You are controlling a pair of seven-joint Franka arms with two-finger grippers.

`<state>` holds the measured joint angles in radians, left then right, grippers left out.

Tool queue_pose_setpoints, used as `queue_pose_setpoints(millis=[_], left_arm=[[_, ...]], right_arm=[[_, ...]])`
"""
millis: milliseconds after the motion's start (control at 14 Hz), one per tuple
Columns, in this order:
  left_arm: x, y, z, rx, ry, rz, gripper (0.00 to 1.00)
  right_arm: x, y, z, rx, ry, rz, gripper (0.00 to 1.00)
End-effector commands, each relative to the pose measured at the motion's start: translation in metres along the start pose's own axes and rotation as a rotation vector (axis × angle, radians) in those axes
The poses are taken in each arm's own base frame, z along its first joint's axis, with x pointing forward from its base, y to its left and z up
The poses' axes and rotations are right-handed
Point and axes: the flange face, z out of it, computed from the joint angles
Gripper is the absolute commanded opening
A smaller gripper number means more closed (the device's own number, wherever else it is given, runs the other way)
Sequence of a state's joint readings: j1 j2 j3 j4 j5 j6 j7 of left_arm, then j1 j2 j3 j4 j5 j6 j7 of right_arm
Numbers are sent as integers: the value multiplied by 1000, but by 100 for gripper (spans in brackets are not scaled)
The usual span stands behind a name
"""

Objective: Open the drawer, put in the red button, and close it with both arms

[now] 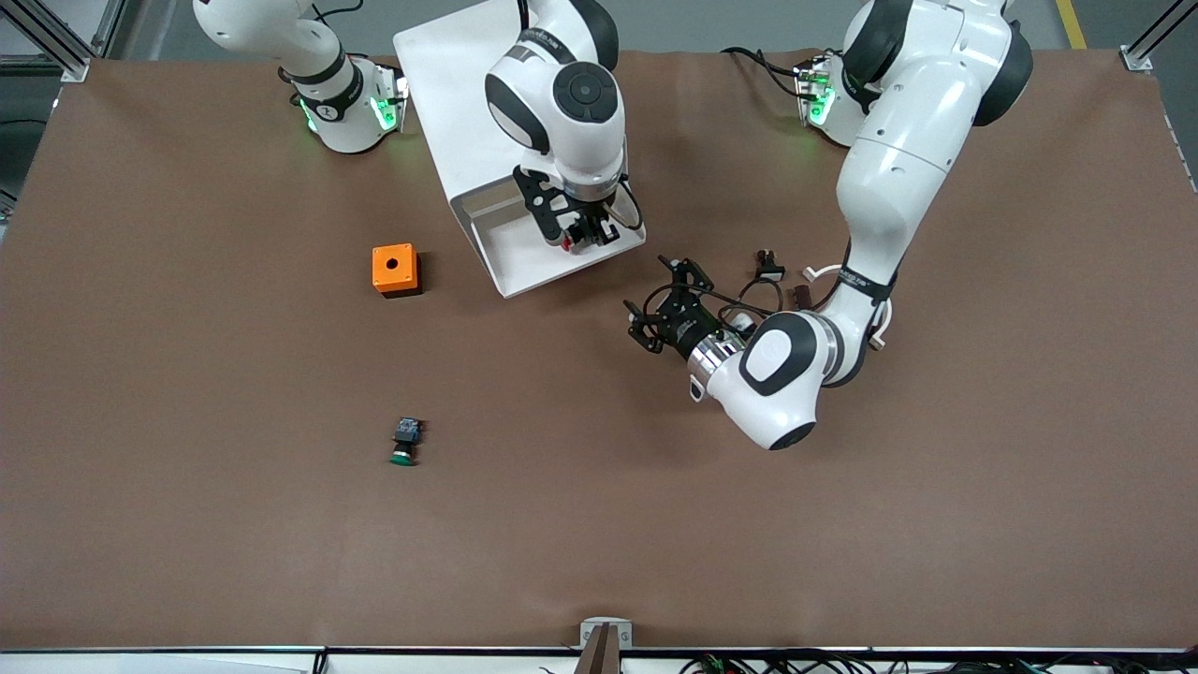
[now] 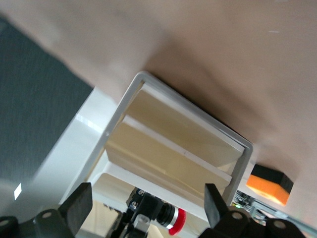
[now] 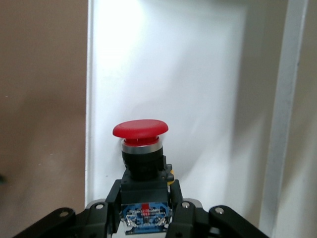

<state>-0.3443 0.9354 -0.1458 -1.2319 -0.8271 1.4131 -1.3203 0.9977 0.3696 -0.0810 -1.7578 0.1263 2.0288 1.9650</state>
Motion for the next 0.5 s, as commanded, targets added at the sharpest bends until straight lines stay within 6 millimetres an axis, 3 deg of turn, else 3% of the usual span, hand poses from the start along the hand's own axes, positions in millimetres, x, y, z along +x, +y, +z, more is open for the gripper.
queue_pose_setpoints(millis=[0,71,143,286,429], left_arm=[[-24,0,-29,-114,198,176,99],[-26,1,-38,-155,266,206,99],[-28,2,-46,-184,325,231,99],[-50,-2,-68,-258,484,300,99],[-70,1,-66,-265,687,365,99]], right_arm=[[-2,6,2,-27,13,11,50],[-3,6,2,-26,13,14,96],[-3,4,1,-23,13,11,100],[0,-5,-15,5,-4,13,100],[12,-18,-38,22,-20,12,100]])
